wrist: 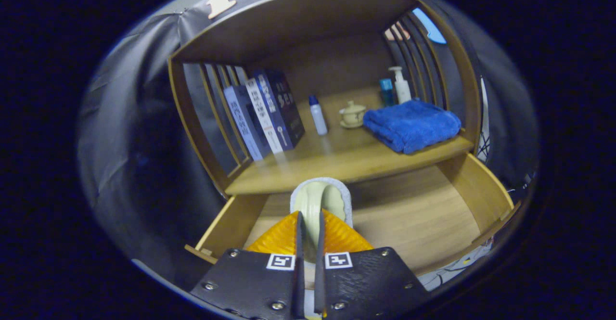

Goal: Pull open the drawer, take out the items inside it, and place them on the countertop above the cabinet.

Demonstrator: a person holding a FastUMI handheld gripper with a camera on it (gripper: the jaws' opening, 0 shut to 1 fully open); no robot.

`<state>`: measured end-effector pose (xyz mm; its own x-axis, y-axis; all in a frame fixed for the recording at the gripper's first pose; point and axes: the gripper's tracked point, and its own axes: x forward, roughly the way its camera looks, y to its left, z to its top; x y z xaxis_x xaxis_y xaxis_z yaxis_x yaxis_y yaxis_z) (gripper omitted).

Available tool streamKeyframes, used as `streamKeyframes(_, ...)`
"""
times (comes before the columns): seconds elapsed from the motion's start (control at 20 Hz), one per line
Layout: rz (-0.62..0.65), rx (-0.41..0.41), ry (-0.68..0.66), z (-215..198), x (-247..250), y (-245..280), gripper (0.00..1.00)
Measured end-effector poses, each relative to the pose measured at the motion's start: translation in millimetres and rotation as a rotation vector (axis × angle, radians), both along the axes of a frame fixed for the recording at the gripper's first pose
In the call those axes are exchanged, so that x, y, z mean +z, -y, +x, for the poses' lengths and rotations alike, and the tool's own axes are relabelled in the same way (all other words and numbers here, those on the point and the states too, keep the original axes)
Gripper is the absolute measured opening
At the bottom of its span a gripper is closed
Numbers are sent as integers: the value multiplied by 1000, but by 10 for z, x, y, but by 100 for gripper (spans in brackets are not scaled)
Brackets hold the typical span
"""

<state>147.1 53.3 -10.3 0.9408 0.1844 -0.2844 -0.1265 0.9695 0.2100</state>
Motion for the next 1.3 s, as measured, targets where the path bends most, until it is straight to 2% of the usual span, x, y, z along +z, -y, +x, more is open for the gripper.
streamKeyframes(0.35, 8, -64, 277, -89, 688, 197, 8)
streamKeyframes(0.6, -96, -80, 385, 14, 1141, 222, 8)
streamKeyframes(0.95, -151, -95, 360, 441, 1487, 164, 8)
streamKeyframes(1.15, -174, -72, 237, 807, 1308, 65, 8)
streamKeyframes(1.3, -207, -89, 122, 1132, 981, 118, 8)
